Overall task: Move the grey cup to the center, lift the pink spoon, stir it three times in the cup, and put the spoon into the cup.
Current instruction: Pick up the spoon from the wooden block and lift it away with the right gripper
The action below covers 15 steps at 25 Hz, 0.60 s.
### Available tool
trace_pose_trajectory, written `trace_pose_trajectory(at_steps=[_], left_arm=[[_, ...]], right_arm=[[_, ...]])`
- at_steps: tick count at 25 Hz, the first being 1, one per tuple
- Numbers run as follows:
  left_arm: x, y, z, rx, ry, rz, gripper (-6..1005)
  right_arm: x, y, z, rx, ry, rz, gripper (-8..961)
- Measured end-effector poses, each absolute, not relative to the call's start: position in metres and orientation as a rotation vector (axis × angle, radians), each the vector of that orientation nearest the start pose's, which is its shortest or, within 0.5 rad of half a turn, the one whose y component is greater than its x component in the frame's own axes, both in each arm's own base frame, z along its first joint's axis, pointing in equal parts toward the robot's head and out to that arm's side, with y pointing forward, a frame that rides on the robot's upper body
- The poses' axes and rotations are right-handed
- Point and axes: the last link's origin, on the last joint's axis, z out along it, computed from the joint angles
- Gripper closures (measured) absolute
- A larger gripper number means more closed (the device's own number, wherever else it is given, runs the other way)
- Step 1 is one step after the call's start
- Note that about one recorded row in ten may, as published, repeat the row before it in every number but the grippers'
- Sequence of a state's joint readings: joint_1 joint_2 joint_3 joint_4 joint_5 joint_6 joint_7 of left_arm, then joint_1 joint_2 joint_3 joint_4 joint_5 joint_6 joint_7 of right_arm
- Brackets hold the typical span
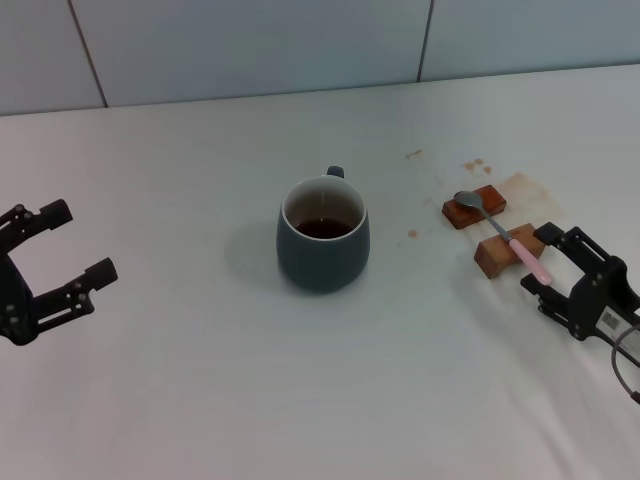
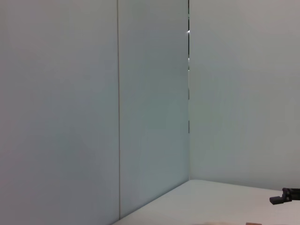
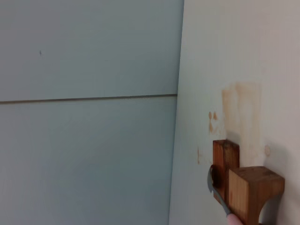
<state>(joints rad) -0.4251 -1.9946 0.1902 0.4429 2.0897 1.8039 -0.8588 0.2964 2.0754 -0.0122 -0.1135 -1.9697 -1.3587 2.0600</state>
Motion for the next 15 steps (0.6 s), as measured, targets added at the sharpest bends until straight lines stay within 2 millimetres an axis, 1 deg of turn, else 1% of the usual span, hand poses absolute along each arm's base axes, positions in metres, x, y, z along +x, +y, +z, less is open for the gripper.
trace_pose_trajectory(at_steps=[15], left_arm=[[-0.3142,0.2787,0.0496,-2.398,-0.281,-0.943,140]], right_arm=[[0.3659,0.2557,-0.0275,-1.186,2.162,1.477,152]])
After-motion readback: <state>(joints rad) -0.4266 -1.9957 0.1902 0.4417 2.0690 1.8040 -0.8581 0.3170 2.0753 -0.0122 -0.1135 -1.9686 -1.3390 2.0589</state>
